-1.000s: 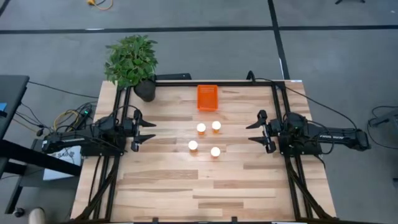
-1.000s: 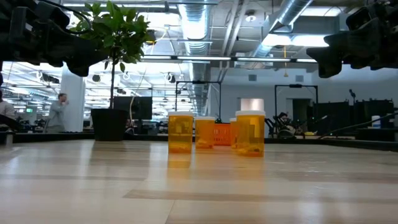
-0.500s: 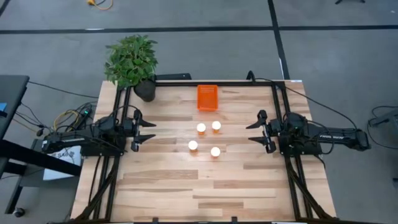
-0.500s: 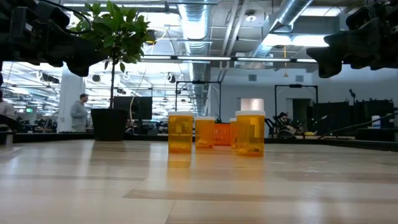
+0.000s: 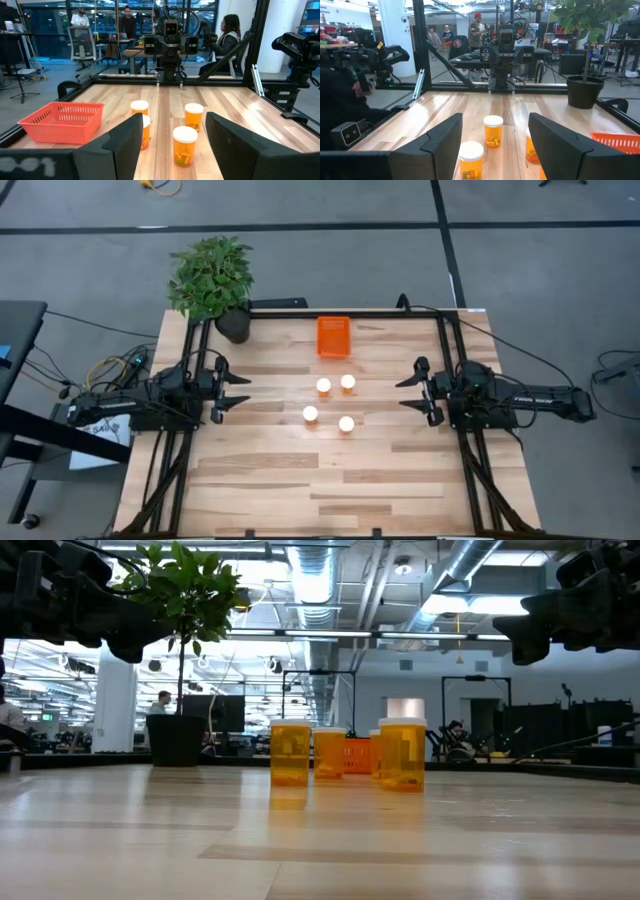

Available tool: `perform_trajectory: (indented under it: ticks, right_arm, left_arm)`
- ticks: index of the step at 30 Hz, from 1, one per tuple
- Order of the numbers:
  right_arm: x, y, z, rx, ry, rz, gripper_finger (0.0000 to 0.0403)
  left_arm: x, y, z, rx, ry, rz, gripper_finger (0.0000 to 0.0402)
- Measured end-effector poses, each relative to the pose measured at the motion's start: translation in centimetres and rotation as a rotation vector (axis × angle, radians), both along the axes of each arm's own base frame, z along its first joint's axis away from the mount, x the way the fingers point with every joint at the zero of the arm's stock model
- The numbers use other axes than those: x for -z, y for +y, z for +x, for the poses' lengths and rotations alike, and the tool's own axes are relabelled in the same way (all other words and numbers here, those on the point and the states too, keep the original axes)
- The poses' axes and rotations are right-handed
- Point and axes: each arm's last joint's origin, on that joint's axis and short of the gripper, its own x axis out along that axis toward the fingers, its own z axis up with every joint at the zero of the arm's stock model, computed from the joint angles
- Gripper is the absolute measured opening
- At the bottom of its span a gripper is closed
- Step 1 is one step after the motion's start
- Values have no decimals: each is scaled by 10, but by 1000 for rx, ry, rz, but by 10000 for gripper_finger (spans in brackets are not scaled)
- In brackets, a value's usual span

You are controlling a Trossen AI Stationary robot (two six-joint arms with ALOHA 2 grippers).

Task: Pick and place pill bottles into a basket

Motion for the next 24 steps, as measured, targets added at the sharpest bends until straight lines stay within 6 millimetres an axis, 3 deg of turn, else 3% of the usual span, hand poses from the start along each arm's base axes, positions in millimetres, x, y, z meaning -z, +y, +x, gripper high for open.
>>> perform_trajectory:
  ticks: [15,21,24]
  right_arm:
    - [0,0,0,0,0,-1,225]
    - [0,-1,0,17,-41,-243,225]
    - [0,-1,0,23,-46,-273,225]
  left_arm:
    - [0,0,0,0,0,0,209]
    - [0,0,0,0,0,0,209]
    - [0,0,0,0,0,0,209]
